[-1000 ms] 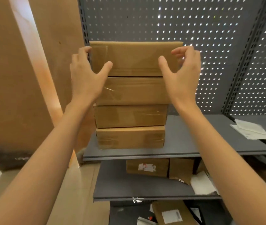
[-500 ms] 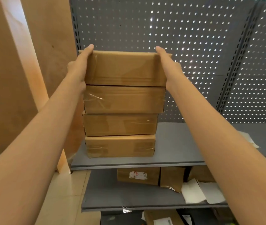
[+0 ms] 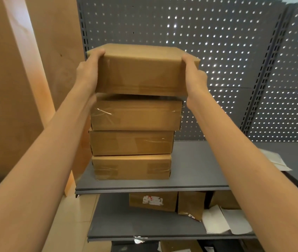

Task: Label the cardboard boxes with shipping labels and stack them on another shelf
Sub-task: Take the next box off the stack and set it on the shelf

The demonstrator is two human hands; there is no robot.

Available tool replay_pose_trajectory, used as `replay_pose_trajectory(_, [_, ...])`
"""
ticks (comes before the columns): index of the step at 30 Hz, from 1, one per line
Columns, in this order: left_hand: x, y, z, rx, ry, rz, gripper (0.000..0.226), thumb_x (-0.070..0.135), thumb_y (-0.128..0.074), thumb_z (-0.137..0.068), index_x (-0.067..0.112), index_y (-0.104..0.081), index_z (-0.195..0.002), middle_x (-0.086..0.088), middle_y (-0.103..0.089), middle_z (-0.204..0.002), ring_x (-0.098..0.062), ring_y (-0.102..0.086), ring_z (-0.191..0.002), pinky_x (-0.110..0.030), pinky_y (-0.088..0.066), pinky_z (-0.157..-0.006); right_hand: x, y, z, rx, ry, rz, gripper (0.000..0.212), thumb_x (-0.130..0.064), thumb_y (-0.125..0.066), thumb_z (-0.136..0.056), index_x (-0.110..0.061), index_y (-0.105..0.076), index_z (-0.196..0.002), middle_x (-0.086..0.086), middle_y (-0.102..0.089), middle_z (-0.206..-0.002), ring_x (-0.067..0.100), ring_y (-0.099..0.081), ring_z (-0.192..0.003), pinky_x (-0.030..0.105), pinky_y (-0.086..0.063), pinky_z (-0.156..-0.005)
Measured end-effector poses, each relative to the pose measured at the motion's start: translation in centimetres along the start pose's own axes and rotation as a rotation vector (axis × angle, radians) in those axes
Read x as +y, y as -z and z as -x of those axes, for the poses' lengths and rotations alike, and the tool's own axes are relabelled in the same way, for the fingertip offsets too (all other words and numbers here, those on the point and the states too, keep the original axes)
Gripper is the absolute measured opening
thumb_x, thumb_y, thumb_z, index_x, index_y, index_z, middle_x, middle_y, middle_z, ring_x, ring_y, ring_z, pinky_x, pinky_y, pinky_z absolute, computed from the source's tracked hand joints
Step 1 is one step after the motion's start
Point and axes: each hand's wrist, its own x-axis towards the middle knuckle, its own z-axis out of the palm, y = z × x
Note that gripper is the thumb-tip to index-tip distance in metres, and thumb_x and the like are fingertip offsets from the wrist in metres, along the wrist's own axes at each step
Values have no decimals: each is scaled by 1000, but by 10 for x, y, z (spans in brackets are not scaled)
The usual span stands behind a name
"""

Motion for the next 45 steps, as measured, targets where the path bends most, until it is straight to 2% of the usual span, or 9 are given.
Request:
replay_pose_trajectory(4, [9,-12,6,-2,-91,66,49,50,-51,-87,21,-45,-126,5,-51,-103,-8,-51,-89,-25,-49,-70,-5,8,1,27,112,-54,56,-50,-52,-89,-14,-43,-131,-4,-51,-116,6,-48,-91,22,-35,-62])
replay_pose_trajectory(9, [10,-27,19,-1,-187,82,38,48,-51,-89,23,-42,-116,8,-50,-103,-3,-49,-90,-20,-43,-69,-8,22,2,99,206,-113,47,-48,-54,-88,-16,-52,-123,-2,-57,-116,13,-53,-104,26,-42,-73])
replay_pose_trajectory(14, [3,-44,27,-57,-229,90,29,47,-56,-87,29,-40,-104,7,-50,-110,-3,-50,-95,-20,-43,-71,-1,41,3,163,227,-135,45,-47,-53,-89,-17,-52,-122,-4,-57,-113,8,-52,-97,23,-39,-67])
replay_pose_trajectory(23, [-16,-113,53,-88,-195,98,40,47,-59,-84,25,-44,-113,3,-52,-115,-8,-49,-101,-26,-42,-81,19,112,-15,242,209,-173,46,-50,-55,-84,-18,-58,-118,-1,-62,-117,14,-57,-105,29,-44,-80])
replay_pose_trajectory(25, [-20,-134,62,-86,-184,98,43,48,-60,-83,24,-44,-116,4,-52,-116,-7,-49,-100,-24,-40,-76,22,132,-23,241,203,-172,43,-47,-54,-87,-19,-58,-118,-1,-61,-117,12,-56,-103,27,-44,-78])
replay_pose_trajectory(30, [-28,-185,78,-68,-119,139,52,51,-64,-76,24,-47,-117,2,-53,-120,-11,-52,-106,-30,-47,-86,26,183,-46,217,183,-167,45,-47,-54,-88,-17,-56,-121,0,-62,-117,13,-58,-103,27,-45,-75])
replay_pose_trajectory(35, [-41,-233,94,-23,-102,130,47,46,-63,-81,22,-47,-117,6,-53,-116,-5,-51,-98,-22,-41,-74,34,226,-70,190,151,-152,45,-47,-54,-88,-19,-55,-123,-3,-61,-117,11,-57,-101,25,-42,-70])
replay_pose_trajectory(41, [-70,-265,105,26,-51,86,45,46,-64,-81,25,-43,-116,11,-53,-109,-5,-51,-101,-28,-45,-90,57,255,-93,176,72,-136,42,-46,-55,-87,-20,-56,-121,-4,-60,-115,12,-56,-101,26,-43,-72])
replay_pose_trajectory(45, [-94,-271,111,53,-2,75,44,43,-63,-83,24,-43,-116,17,-49,-103,3,-48,-94,-20,-43,-79,78,263,-97,149,37,-121,27,-41,-54,-90,-23,-54,-110,-12,-57,-99,3,-54,-89,23,-42,-68])
